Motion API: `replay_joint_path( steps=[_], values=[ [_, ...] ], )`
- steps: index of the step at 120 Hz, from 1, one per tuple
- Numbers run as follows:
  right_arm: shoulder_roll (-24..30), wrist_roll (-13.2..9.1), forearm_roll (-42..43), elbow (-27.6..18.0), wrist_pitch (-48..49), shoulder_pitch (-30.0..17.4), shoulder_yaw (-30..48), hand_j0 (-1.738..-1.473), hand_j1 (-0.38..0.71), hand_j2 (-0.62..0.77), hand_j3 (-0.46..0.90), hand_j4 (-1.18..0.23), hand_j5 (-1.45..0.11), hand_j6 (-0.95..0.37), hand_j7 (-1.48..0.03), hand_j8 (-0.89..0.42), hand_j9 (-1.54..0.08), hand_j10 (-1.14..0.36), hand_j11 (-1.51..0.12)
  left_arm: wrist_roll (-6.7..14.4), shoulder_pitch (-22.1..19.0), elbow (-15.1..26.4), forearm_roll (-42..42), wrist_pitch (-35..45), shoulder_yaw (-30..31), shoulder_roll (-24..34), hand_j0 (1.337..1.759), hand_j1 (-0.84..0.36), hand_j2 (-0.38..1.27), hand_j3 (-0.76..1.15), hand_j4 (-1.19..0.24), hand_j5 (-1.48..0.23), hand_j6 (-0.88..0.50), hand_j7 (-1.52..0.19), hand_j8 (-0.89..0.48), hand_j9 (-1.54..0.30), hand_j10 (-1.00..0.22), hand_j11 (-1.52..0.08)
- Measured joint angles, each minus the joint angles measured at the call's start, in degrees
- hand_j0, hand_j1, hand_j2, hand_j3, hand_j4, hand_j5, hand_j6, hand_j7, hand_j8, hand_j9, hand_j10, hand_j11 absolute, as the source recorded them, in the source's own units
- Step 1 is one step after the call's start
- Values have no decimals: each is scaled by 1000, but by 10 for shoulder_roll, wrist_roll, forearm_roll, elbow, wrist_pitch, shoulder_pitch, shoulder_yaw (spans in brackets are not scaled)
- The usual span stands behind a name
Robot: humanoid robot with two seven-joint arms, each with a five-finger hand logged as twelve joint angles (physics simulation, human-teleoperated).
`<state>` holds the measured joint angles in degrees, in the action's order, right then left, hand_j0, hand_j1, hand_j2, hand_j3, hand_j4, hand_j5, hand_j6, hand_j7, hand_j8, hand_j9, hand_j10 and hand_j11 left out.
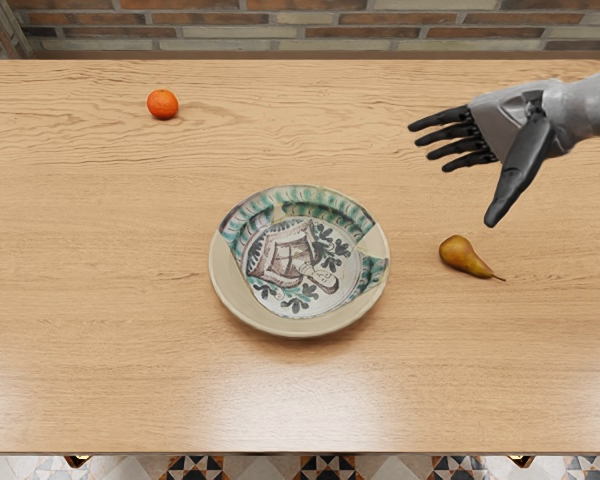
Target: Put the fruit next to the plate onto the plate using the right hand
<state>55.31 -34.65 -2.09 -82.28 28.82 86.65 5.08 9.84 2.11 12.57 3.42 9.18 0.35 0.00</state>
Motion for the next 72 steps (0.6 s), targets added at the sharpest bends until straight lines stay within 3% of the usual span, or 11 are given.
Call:
replay_joint_path(
  steps=[13,24,30,42,51,62,72],
  values=[
    [5,-2,7,-27,-9,24,-34,-1658,-327,-5,0,-19,-23,-19,-23,-19,-23,-19,-23,0,0,0,0,0,0,0,1658,349,0,0,0,0,-1,0,-1,0,0,0],
    [-1,-3,9,-14,-18,36,-51,-1658,-327,-5,0,-19,-24,-20,-23,-20,-23,-19,-23,0,0,0,0,0,0,0,1658,349,0,0,0,0,-1,0,-1,0,0,0],
    [-11,-3,8,-1,-53,71,-89,-1658,-327,-4,0,-20,-24,-20,-24,-20,-24,-19,-24,0,-1,0,0,0,0,0,1658,349,0,0,0,0,-1,0,0,0,0,0],
    [-99,-3,-5,8,-177,228,-305,-1658,-328,-4,0,-20,-24,-20,-23,-20,-23,-19,-23,0,0,0,0,0,0,0,1658,349,0,0,0,0,0,0,0,0,0,0],
    [-147,-3,-19,-26,-311,308,-404,-1658,-327,-4,0,-20,-24,-21,-24,-20,-24,-20,-24,0,0,0,0,0,0,0,1658,349,0,0,0,0,-1,0,-1,0,0,0],
    [-210,-3,-27,-61,-465,352,-478,-1658,-326,-4,0,-21,-25,-21,-25,-21,-25,-20,-25,0,0,0,0,0,0,0,1658,349,0,0,0,0,-1,0,-1,0,0,0],
    [-268,-4,-30,-74,-554,347,-516,-1658,-325,-4,0,-21,-26,-22,-26,-21,-26,-21,-26,0,0,0,0,0,0,0,1658,349,0,0,0,0,-1,0,-1,0,0,0]
  ],
)
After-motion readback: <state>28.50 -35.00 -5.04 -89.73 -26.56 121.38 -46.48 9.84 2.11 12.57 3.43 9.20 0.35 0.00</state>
